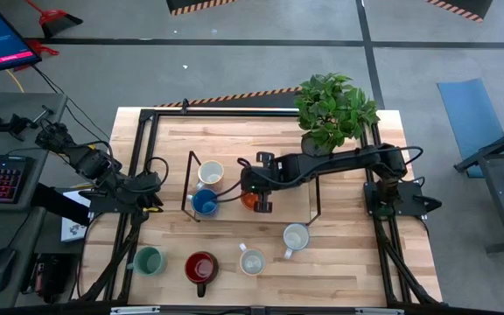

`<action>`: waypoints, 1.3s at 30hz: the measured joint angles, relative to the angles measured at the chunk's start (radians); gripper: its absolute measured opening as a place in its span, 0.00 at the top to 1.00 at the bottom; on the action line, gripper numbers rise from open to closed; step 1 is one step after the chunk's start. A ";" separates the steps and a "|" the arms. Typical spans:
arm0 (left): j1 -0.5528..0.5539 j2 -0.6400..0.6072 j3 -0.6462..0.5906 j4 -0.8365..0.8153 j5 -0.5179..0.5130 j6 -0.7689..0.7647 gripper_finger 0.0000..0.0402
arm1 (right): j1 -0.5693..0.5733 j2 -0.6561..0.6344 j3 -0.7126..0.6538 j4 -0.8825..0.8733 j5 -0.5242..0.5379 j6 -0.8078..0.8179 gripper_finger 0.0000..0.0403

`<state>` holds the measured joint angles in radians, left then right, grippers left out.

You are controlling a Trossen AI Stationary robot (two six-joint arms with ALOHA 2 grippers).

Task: Place coffee mugs
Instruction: Put the orange mug on the shelf

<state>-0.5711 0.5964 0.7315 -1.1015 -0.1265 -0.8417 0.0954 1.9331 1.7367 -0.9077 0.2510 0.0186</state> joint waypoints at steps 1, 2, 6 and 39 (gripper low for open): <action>0.000 0.000 0.000 0.000 0.000 0.000 0.75 | -0.004 0.000 0.000 0.000 -0.003 -0.001 1.00; 0.000 0.000 0.000 0.000 0.000 0.000 0.75 | -0.006 0.000 0.000 0.000 -0.009 -0.002 1.00; 0.000 0.000 0.000 0.000 0.000 0.000 0.75 | -0.018 0.000 0.000 0.004 -0.031 -0.025 1.00; 0.000 0.000 0.000 0.000 0.000 0.001 0.75 | 0.011 -0.005 0.150 -0.003 0.042 -0.074 0.74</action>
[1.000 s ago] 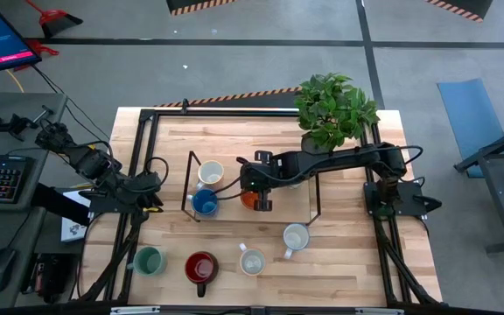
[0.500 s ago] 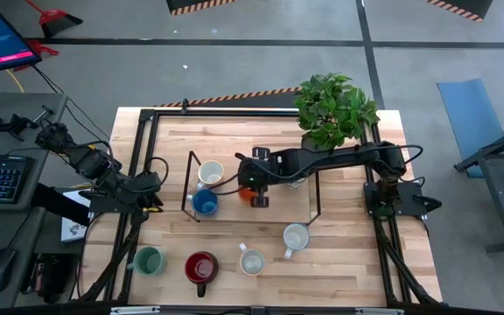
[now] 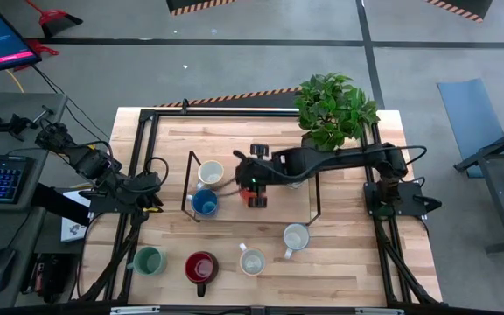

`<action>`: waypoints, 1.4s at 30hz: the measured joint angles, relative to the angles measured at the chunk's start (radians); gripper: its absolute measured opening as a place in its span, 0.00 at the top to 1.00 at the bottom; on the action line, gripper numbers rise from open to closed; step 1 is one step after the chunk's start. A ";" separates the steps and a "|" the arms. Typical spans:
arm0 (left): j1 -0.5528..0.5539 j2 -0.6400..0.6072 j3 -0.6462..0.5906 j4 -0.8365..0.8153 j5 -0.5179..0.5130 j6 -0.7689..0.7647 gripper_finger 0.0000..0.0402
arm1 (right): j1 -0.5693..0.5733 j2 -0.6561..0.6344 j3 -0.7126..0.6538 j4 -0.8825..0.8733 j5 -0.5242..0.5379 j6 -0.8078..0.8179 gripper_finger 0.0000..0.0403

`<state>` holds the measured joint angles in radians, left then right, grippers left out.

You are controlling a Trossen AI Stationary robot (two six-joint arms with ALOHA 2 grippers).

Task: Place coffee mugs
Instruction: Put the orange mug on the shelf

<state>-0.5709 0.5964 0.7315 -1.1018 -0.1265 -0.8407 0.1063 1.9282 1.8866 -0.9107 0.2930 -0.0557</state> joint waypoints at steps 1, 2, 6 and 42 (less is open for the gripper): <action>0.000 0.000 0.000 0.000 0.000 0.000 0.75 | 0.022 0.000 0.029 -0.036 -0.009 0.016 0.74; 0.000 0.000 0.000 0.000 0.000 0.000 0.75 | 0.045 0.000 0.057 -0.082 -0.012 0.032 0.74; 0.000 0.000 0.000 0.000 0.000 -0.003 0.75 | 0.159 -0.001 0.172 -0.315 -0.001 0.138 0.74; 0.000 0.000 0.000 0.000 -0.015 0.007 0.75 | 0.217 0.005 -0.182 -0.184 0.058 0.285 0.74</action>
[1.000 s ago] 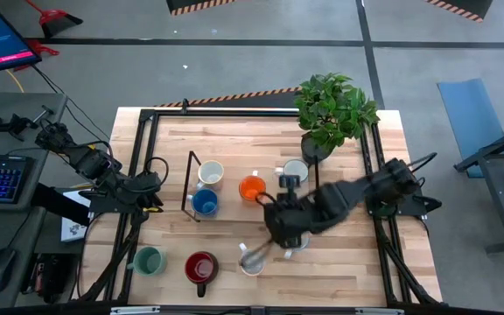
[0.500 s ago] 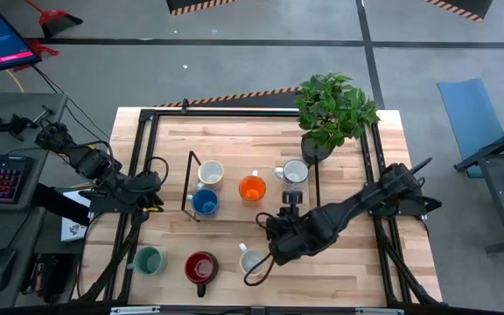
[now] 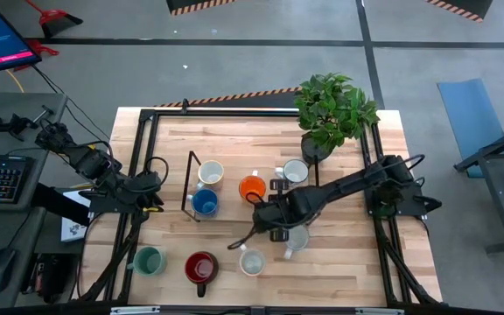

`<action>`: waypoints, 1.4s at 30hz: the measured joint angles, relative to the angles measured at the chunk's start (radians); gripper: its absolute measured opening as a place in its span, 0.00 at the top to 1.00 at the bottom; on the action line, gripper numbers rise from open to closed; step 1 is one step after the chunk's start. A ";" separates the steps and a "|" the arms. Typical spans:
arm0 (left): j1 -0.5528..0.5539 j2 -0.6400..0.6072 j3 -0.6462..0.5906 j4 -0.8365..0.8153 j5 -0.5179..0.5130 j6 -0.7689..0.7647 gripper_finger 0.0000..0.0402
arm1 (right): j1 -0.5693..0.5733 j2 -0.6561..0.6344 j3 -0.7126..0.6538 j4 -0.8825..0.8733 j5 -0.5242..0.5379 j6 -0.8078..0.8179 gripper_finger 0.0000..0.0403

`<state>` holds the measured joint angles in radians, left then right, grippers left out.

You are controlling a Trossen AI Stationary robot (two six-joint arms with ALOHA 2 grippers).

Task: Place coffee mugs
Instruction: Put the orange mug on the shelf

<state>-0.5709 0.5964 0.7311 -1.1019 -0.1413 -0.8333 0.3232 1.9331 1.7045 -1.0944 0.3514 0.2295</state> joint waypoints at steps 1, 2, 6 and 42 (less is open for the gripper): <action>0.000 0.000 0.000 0.000 0.000 0.000 0.75 | -0.007 0.000 -0.007 0.009 -0.007 -0.003 0.74; 0.000 0.000 0.000 0.000 0.000 0.000 0.75 | -0.015 0.000 -0.015 0.013 -0.010 -0.003 0.74; 0.000 0.000 0.000 0.000 -0.002 0.000 0.75 | -0.046 -0.001 -0.039 0.038 -0.012 -0.006 0.76; 0.000 0.000 0.000 0.000 -0.004 0.000 0.75 | -0.209 0.005 -0.054 0.257 -0.127 -0.233 0.93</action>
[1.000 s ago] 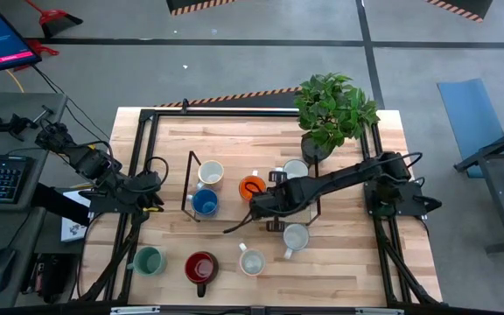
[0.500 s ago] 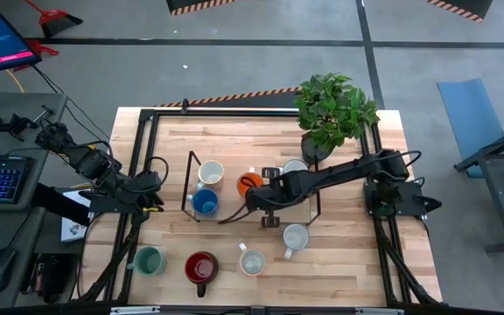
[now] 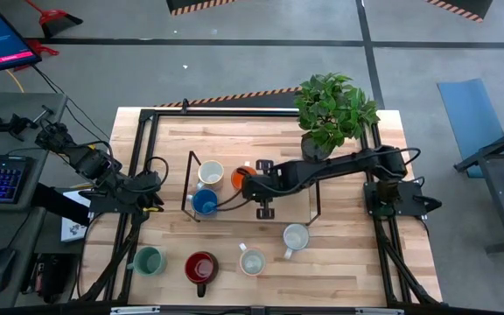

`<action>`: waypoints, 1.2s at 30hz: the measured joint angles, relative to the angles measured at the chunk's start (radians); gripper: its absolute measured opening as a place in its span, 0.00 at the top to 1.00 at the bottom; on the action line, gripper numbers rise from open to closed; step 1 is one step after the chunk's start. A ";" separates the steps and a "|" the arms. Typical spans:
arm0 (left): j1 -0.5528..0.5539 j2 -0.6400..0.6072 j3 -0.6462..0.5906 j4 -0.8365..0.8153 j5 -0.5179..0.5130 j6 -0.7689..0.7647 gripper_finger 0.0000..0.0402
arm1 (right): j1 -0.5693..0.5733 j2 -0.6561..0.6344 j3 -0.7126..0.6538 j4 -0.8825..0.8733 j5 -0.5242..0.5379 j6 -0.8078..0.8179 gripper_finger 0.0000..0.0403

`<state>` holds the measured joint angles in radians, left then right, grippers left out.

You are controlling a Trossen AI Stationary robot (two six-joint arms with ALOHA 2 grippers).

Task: Place coffee mugs
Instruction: Put the orange mug on the shelf

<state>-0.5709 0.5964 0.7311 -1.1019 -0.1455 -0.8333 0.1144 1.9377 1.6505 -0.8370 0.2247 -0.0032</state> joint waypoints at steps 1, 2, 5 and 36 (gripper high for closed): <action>0.000 0.000 0.000 0.000 0.000 0.000 0.75 | -0.005 0.000 0.000 0.009 -0.001 -0.009 0.93; 0.000 0.000 0.000 0.000 0.000 0.000 0.75 | -0.010 0.000 0.000 0.017 -0.003 -0.017 0.93; 0.000 0.000 0.000 0.000 0.000 0.000 0.75 | -0.023 0.000 0.000 0.037 -0.018 -0.033 0.93; 0.000 0.001 0.000 0.001 -0.005 0.050 0.75 | -0.051 0.059 0.002 -0.015 0.015 -0.006 0.93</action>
<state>-0.5709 0.5972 0.7311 -1.1009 -0.1505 -0.7833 0.0638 1.9968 1.6524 -0.8518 0.2394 -0.0091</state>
